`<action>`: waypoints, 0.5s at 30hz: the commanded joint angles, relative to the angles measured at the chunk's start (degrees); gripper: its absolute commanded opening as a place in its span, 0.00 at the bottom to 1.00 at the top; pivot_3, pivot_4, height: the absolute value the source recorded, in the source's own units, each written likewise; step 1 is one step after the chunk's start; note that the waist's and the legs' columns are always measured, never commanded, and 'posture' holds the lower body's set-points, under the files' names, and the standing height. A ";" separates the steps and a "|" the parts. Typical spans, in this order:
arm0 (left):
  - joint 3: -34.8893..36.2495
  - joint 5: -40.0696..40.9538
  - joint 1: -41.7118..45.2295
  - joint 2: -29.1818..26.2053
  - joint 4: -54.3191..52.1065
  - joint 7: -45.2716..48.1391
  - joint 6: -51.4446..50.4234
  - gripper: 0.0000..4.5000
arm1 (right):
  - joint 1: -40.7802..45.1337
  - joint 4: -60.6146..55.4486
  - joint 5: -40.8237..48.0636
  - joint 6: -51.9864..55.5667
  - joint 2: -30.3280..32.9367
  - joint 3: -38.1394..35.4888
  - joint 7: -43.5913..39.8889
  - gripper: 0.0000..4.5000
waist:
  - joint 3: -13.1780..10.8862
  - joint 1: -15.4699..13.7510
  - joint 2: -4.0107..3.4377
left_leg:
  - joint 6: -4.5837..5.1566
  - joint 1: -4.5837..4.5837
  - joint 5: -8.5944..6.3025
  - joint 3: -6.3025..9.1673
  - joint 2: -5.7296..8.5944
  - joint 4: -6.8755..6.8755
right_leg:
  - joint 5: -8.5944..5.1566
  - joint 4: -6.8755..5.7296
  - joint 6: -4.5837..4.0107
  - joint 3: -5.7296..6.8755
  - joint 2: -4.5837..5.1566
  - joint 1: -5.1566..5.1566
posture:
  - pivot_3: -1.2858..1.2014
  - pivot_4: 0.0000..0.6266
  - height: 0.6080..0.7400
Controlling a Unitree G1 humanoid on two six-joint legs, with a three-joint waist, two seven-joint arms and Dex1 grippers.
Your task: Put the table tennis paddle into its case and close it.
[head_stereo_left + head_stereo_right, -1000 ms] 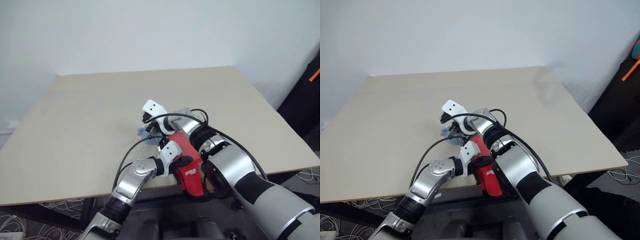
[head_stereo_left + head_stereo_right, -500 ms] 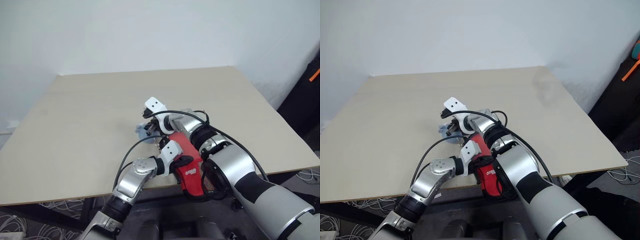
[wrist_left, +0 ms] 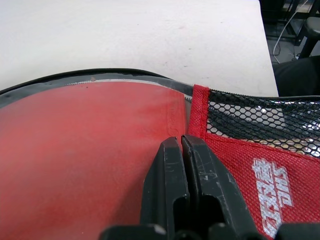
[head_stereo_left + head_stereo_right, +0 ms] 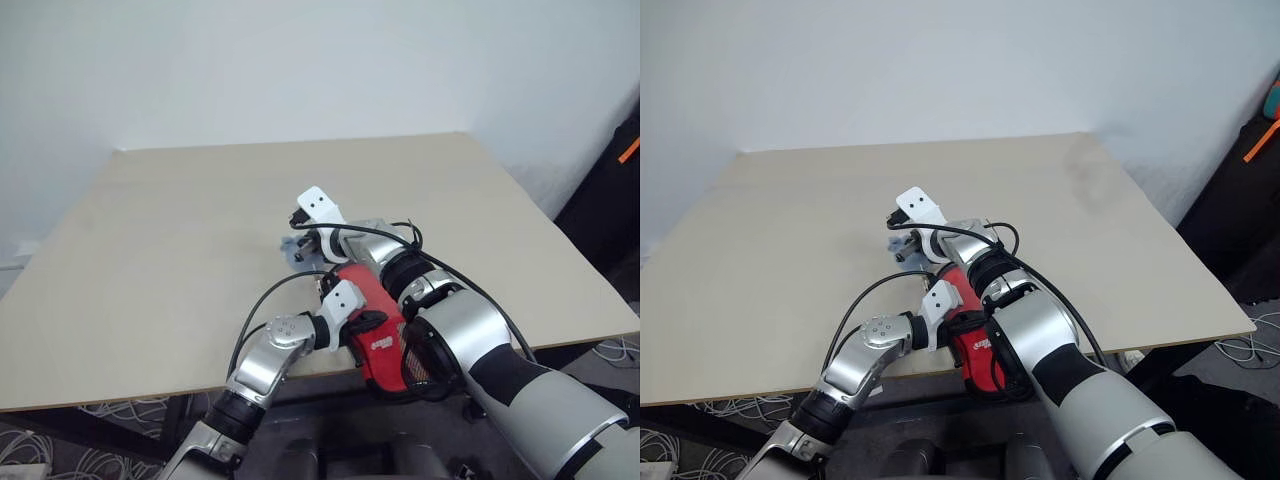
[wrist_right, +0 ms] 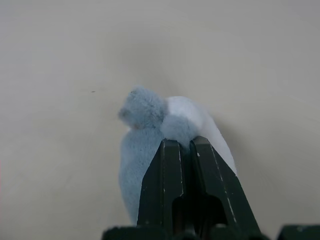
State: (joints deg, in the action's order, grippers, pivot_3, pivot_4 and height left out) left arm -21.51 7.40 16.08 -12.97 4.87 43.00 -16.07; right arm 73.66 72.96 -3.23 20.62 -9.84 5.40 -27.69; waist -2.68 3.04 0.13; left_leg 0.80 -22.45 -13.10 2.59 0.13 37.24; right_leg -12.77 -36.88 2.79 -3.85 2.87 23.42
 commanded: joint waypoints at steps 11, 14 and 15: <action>-0.70 -1.16 0.44 0.53 1.40 -0.01 -0.31 0.00 | 0.74 0.85 2.33 -3.43 -4.48 -4.74 15.04 0.01 | 0.00 0.00 0.00 | 0.00 0.00 0.00 0.00 0.00 0.00 | 0.00 0.00 0.00 -0.01 0.00 0.00 | 0.52 0.00 1.00; -0.70 -1.14 0.54 0.60 1.45 -0.02 -0.40 0.00 | 0.77 1.19 2.47 -3.59 -4.15 -5.62 16.81 0.01 | 0.00 0.00 0.00 | 0.00 0.00 0.00 0.00 0.00 0.00 | 0.00 0.00 -0.01 -0.01 0.00 -0.01 | 0.52 0.00 1.00; -0.69 -1.14 0.56 0.62 1.48 -0.03 -0.42 0.00 | 0.76 1.32 2.54 -3.63 -3.99 -5.98 17.51 0.01 | 0.00 0.00 0.00 | 0.00 0.00 0.00 0.00 0.00 0.00 | 0.00 0.00 -0.01 -0.01 0.00 -0.01 | 0.52 0.00 1.00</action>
State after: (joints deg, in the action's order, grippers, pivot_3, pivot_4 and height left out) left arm -21.50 7.39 16.29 -12.62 5.21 43.02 -16.02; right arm 73.55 75.98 -1.33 18.75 -9.83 0.43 -12.16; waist -2.68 3.04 0.13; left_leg 0.80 -22.45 -13.09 2.58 0.13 37.24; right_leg -12.77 -36.87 2.79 -3.86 2.86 23.42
